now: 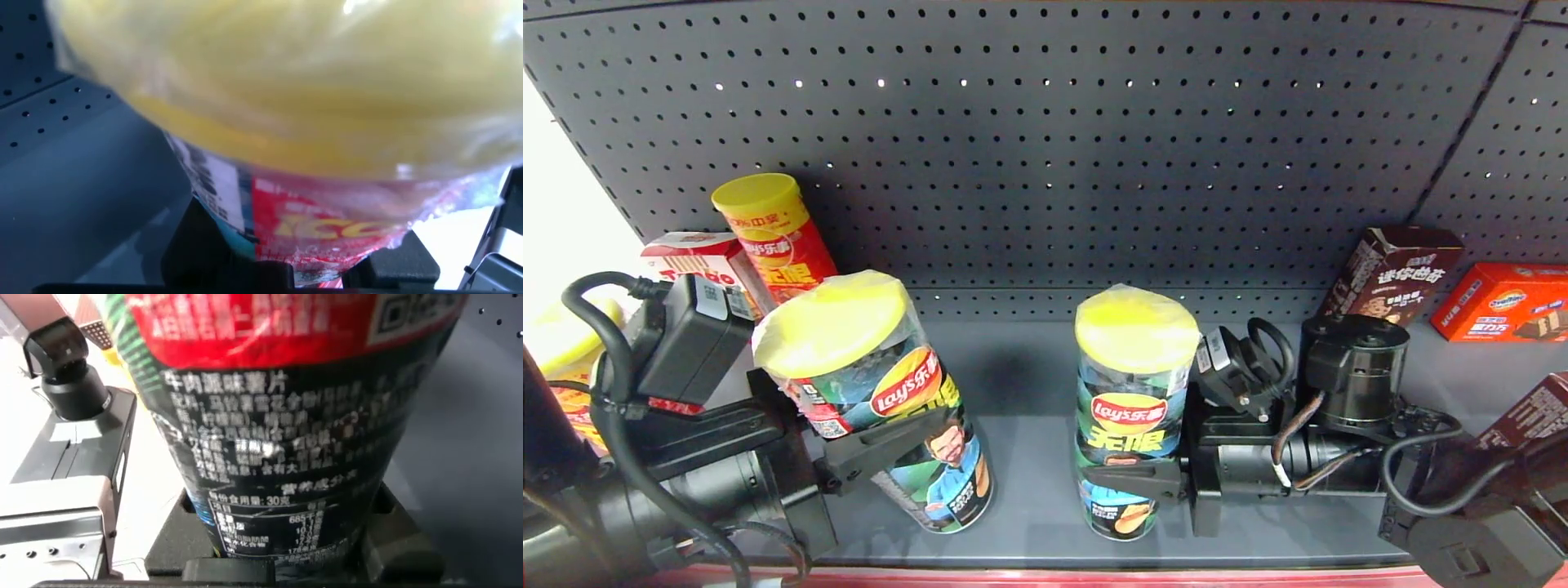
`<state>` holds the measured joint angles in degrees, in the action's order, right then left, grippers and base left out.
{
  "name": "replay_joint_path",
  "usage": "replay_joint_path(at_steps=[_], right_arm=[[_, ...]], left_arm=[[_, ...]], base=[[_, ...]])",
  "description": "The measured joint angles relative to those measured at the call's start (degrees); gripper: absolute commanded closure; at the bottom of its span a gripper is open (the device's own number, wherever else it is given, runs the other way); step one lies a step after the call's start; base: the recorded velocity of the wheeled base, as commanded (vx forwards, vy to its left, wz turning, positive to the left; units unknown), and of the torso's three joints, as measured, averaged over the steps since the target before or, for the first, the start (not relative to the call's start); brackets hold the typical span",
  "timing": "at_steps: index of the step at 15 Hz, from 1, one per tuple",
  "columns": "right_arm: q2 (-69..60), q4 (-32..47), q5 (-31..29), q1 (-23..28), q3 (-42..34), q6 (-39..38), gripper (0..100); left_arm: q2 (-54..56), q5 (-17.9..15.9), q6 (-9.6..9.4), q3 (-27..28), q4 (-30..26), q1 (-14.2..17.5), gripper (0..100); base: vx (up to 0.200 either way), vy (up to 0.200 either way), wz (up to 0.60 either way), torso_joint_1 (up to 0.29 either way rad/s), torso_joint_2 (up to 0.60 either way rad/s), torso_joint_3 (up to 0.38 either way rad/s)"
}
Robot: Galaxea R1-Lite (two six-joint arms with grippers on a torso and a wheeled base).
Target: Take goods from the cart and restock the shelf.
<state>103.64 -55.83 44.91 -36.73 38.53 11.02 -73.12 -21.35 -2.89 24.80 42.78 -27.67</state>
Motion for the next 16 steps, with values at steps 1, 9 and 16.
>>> replay_joint_path(at_steps=[1, 9, 16], right_arm=[[0.07, -0.16, 0.00, -0.01, -0.50, 0.13, 100], [-0.15, -4.90, -0.30, 0.10, -4.17, 0.17, 0], [-9.48, -4.30, -1.23, 0.22, -7.40, -0.90, 0]], left_arm=[[0.00, 0.00, -0.01, 0.00, 0.00, -0.02, 100], [0.00, 0.00, -0.01, -0.22, 0.00, -0.05, 100], [0.07, 0.02, -0.11, -0.40, 0.09, -0.09, 100]], base=[[0.000, 0.000, 0.00, 0.000, 0.00, 0.000], [0.000, 0.000, 0.00, 0.000, 0.00, 0.000], [0.000, 0.000, 0.00, 0.000, 0.00, 0.000]])
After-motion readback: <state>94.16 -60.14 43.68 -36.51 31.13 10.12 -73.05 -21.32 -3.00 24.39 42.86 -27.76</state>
